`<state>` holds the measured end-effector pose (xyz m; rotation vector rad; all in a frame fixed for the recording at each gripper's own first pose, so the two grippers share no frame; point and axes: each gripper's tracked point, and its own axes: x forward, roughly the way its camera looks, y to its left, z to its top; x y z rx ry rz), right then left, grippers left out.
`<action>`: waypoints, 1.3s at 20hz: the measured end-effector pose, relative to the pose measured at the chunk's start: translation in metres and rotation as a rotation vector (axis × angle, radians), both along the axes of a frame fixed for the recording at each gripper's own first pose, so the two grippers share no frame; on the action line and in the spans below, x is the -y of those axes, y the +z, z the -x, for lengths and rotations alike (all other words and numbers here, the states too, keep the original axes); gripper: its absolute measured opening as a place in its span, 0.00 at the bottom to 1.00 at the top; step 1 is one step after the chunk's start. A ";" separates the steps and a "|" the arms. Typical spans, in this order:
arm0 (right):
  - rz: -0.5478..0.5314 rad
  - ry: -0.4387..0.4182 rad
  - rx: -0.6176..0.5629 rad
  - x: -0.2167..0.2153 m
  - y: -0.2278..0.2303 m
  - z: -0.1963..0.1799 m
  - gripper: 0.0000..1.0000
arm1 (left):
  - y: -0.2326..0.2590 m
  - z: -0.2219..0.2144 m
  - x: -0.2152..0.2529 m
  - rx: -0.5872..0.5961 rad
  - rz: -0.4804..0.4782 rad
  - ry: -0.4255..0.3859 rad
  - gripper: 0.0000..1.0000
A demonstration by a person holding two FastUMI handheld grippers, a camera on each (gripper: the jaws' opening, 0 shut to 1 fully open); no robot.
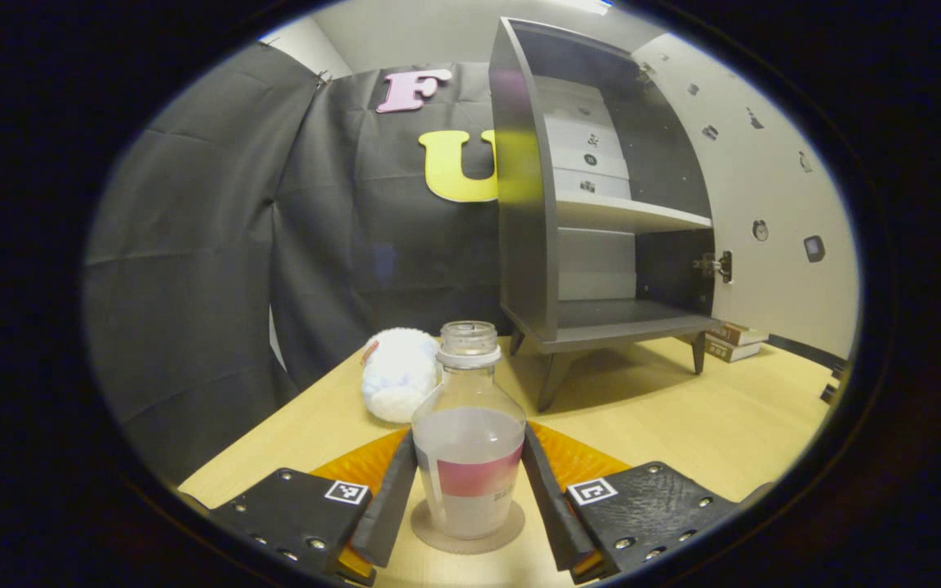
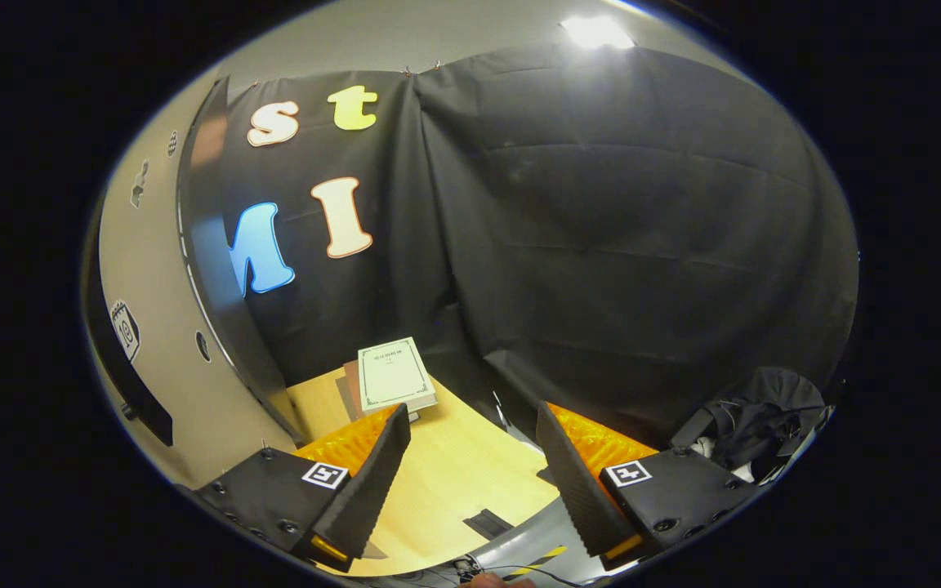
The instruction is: Open the cabinet door with the right hand, grasp the bottle in the cabinet with the left hand and place it on the coaster, then close the cabinet door with the right hand.
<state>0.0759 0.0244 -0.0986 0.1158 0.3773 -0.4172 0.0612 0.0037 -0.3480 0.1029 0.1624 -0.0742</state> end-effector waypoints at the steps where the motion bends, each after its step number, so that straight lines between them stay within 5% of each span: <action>1: 0.017 0.001 -0.004 0.000 -0.002 0.002 0.98 | -0.002 0.001 0.000 -0.003 -0.005 0.000 0.73; 6: 0.007 0.027 -0.024 -0.005 -0.021 0.022 0.98 | 0.004 0.005 -0.004 -0.027 -0.026 0.001 0.72; 9: 0.031 0.023 -0.023 0.002 -0.026 0.032 0.98 | 0.047 0.013 0.001 0.037 -0.051 -0.026 0.87; 15: 0.097 0.074 0.078 0.015 -0.009 0.015 0.98 | 0.133 0.047 0.005 0.125 -0.136 0.004 0.87; 22: 0.160 0.342 0.181 -0.025 0.047 -0.018 0.98 | 0.254 0.074 0.025 0.204 -0.142 0.162 0.87; 25: 0.136 0.504 0.222 -0.068 0.075 -0.022 0.94 | 0.283 0.080 0.042 0.182 -0.081 0.219 0.86; 26: 0.144 0.559 0.238 -0.081 0.084 -0.024 1.00 | 0.292 0.084 0.052 0.176 -0.040 0.227 0.85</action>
